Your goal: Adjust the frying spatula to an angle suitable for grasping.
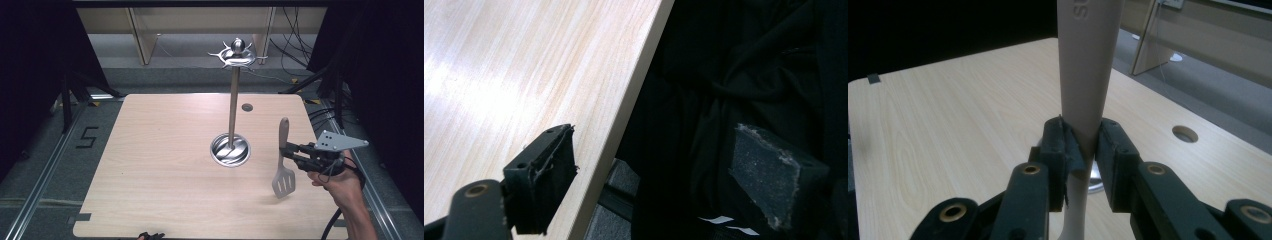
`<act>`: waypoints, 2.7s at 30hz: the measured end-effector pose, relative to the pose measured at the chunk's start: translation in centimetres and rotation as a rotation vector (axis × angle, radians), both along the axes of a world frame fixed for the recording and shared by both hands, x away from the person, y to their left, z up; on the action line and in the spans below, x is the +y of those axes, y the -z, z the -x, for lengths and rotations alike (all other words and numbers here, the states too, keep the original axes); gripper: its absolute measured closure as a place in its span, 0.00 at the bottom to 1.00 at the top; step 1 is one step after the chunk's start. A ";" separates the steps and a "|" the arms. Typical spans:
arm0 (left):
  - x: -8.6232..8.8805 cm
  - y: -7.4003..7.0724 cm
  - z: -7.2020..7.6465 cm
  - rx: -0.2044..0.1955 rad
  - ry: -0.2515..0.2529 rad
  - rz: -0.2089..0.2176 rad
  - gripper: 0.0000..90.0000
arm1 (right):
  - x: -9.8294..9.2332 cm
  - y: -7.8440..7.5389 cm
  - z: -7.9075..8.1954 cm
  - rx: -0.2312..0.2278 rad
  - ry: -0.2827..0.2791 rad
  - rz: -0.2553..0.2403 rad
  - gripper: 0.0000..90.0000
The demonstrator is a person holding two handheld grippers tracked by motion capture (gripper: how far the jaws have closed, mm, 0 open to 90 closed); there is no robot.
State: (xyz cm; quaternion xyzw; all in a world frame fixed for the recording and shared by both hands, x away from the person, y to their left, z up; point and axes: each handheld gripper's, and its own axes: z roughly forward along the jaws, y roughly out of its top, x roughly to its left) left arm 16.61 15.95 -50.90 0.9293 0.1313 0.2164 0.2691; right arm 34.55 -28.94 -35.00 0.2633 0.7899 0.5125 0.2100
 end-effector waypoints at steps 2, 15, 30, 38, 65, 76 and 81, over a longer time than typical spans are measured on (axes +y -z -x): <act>0.0 -0.1 0.0 -0.004 -0.001 0.000 0.19 | 0.4 -0.6 -0.2 0.005 -0.005 -0.003 0.84; 0.0 -0.1 -0.1 0.014 0.015 -0.004 0.19 | 3.3 -3.0 -2.2 -0.026 -0.066 -0.001 0.84; 0.0 -0.1 0.1 0.002 0.004 -0.001 0.19 | 5.6 -5.7 -4.3 -0.027 -0.064 -0.029 0.84; -0.1 0.0 0.0 0.007 0.014 -0.003 0.19 | 6.2 -6.6 -5.2 -0.031 -0.062 -0.044 0.84; -0.1 0.0 0.1 0.003 0.011 -0.001 0.19 | 7.2 -7.6 -7.4 0.005 -0.052 -0.030 0.84; -0.1 0.0 0.1 0.002 0.011 -0.002 0.19 | 7.6 -7.3 -7.8 0.024 -0.049 -0.040 0.84; -0.1 0.0 0.1 0.003 0.012 -0.001 0.19 | 7.7 -7.2 -8.0 0.015 -0.056 -0.035 0.84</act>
